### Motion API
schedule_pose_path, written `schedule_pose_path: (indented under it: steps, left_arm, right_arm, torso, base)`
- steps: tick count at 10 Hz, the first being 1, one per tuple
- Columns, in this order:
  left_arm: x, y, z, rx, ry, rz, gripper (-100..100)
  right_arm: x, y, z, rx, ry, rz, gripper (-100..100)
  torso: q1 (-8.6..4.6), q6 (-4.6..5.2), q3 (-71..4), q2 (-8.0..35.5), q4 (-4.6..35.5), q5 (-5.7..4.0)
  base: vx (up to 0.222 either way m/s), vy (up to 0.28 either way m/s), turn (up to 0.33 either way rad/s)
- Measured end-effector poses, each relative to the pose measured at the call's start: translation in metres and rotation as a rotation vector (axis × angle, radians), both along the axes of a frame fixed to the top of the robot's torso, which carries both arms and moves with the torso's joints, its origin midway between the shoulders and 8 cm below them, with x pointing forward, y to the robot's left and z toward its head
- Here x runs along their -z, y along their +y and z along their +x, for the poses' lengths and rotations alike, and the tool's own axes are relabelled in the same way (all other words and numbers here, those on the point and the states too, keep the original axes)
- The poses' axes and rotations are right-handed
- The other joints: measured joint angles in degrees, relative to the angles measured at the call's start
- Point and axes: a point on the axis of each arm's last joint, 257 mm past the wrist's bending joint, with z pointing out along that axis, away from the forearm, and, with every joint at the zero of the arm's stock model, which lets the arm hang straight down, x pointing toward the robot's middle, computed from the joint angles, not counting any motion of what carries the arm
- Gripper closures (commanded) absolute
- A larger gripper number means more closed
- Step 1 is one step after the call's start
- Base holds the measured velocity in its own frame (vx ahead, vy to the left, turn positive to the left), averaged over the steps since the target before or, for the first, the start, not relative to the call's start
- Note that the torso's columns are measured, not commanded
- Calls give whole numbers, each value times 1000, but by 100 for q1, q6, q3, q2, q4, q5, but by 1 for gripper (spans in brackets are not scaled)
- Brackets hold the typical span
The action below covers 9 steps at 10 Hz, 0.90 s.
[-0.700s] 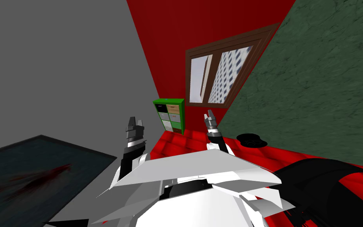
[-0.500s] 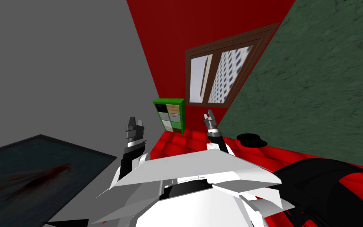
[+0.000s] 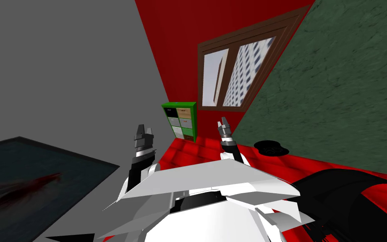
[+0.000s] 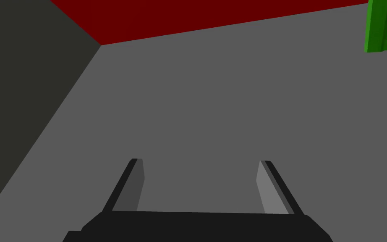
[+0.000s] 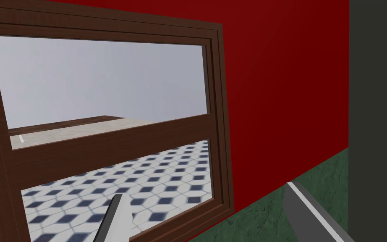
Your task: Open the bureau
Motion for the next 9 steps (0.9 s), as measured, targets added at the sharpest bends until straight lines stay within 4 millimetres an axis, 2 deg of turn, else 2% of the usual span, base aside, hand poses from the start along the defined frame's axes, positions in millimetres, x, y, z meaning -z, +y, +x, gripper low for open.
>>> schedule_pose_path:
  steps: [2,3,5,9]
  left_arm:
    - [0,0,0,0,0,0,0]
    - [0,0,0,0,0,0,-100]
    - [5,-5,5,19,16,34,-100]
    - [24,-11,19,51,64,98,-100]
  right_arm:
    - [0,0,0,0,0,0,0]
    - [0,0,0,0,0,0,0]
    - [0,0,0,0,1,0,0]
    - [0,0,0,0,1,0,0]
  torso:
    - [0,0,-1691,846,846,0]
    - [0,0,-2538,1269,1269,0]
    - [-2,0,-3050,1506,1511,-1]
    - [1,0,-3077,1534,1536,0]
  base:
    - [0,0,0]
    - [21,-7,-12]
    - [47,-14,-25]
    - [91,-13,-35]
